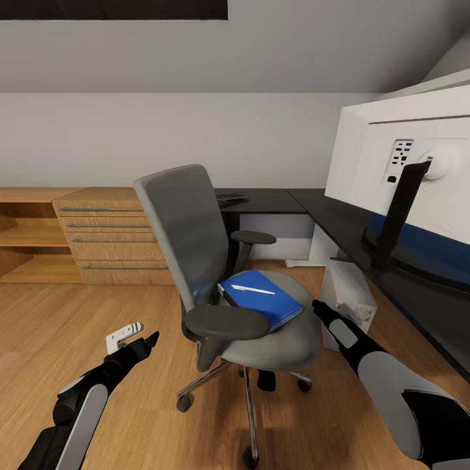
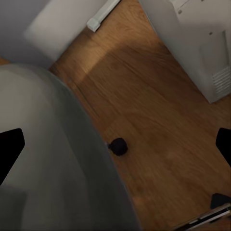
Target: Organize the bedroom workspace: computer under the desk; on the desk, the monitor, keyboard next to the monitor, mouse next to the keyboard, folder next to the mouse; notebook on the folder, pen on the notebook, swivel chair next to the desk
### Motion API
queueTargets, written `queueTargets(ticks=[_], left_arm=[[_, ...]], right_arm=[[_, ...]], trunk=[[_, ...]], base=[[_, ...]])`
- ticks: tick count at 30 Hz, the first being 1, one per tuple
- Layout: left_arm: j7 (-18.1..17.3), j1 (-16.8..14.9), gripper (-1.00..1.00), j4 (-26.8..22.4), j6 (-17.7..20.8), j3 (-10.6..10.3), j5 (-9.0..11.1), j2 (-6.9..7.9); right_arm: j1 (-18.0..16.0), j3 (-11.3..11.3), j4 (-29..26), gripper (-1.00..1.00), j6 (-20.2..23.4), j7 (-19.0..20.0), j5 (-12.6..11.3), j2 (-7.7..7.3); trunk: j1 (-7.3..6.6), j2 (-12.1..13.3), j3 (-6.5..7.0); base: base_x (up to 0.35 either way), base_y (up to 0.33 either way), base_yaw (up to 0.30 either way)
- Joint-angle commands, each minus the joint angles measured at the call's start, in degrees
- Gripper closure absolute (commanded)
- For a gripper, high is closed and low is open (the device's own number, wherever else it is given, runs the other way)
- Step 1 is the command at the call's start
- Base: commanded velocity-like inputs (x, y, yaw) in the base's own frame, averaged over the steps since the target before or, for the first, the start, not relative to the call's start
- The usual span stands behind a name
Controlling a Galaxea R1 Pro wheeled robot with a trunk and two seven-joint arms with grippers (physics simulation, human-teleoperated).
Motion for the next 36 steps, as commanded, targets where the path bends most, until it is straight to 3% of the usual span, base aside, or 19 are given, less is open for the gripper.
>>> queueTargets(ticks=[1,22,36], left_arm=[[0.47,-0.03,-1.00,-0.07,0.23,-0.02,0.62,0.00],[0.49,-0.03,-1.00,-0.06,0.23,0.04,0.57,0.03],[0.51,-0.03,-1.00,-0.07,0.23,0.28,0.57,0.03]], right_arm=[[-0.02,-0.10,-0.06,-1.00,0.06,-0.14,-0.44,0.02],[0.01,-0.09,0.66,-1.00,-0.05,-0.05,-0.75,0.18],[0.03,-0.09,0.67,-1.00,-0.05,0.03,-0.76,0.16]], trunk=[[-0.01,-0.02,-0.06],[-0.01,-0.02,-0.06],[-0.01,-0.02,-0.06]], base=[[0.000,0.000,0.000],[0.000,0.000,0.005],[0.000,0.000,0.204]])
